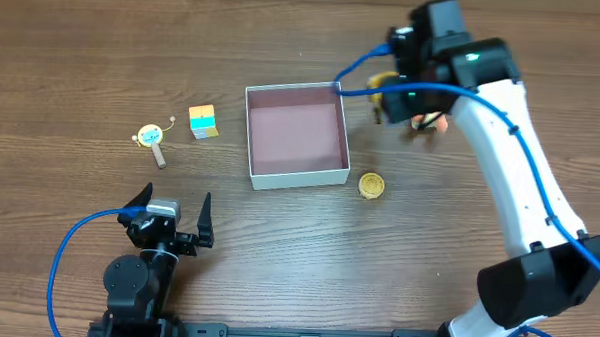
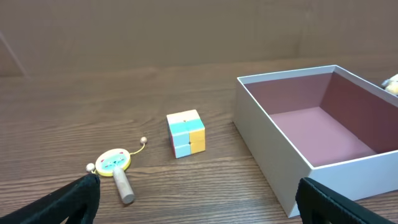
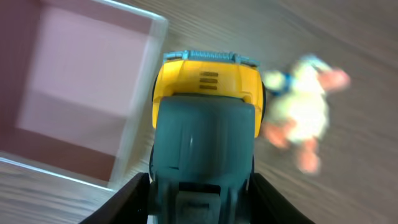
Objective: Pack container
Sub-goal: 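Carry the truck left and release it inside the white box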
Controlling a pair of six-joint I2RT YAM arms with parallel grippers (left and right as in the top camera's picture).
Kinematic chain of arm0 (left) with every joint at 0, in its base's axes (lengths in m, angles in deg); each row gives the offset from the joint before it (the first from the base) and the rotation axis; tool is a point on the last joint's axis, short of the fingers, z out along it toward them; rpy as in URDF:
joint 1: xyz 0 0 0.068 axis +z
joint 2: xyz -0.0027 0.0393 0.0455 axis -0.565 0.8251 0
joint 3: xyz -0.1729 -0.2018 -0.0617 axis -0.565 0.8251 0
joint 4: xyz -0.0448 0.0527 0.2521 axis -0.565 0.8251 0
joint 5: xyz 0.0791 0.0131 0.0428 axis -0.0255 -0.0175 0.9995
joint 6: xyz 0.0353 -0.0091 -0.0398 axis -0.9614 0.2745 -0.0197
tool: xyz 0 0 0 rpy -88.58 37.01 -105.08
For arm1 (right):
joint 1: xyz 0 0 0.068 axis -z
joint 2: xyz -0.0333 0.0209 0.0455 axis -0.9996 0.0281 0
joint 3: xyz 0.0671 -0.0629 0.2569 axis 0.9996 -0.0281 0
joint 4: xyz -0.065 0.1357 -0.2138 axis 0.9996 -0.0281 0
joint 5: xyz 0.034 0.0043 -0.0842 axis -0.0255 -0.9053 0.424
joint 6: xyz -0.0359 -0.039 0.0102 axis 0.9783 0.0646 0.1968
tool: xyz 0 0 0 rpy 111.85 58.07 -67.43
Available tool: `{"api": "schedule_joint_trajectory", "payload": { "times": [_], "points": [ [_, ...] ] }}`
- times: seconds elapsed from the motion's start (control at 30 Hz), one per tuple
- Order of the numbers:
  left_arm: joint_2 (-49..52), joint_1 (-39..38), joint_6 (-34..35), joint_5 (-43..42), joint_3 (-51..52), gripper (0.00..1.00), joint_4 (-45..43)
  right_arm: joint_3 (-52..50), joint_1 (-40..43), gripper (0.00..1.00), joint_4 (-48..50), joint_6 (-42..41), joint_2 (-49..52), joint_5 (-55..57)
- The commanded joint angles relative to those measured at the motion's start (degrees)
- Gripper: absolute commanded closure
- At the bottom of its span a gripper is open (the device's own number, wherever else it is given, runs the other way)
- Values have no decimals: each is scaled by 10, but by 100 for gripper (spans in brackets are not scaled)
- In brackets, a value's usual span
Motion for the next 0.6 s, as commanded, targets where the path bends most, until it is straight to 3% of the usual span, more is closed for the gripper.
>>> {"api": "schedule_joint_trajectory", "payload": {
  "times": [0.0,0.2,0.33,0.57],
  "points": [
    [-3,4,-10,-2,2,0,-1,19,-71,93,40,-62,0,5],
    [-3,4,-10,-2,2,0,-1,18,-132,92,110,-157,7,25],
    [-3,4,-10,-2,2,0,-1,18,-137,87,115,-178,58,28],
    [-3,4,-10,-2,2,0,-1,18,-137,87,116,-187,152,28]
  ]
}}
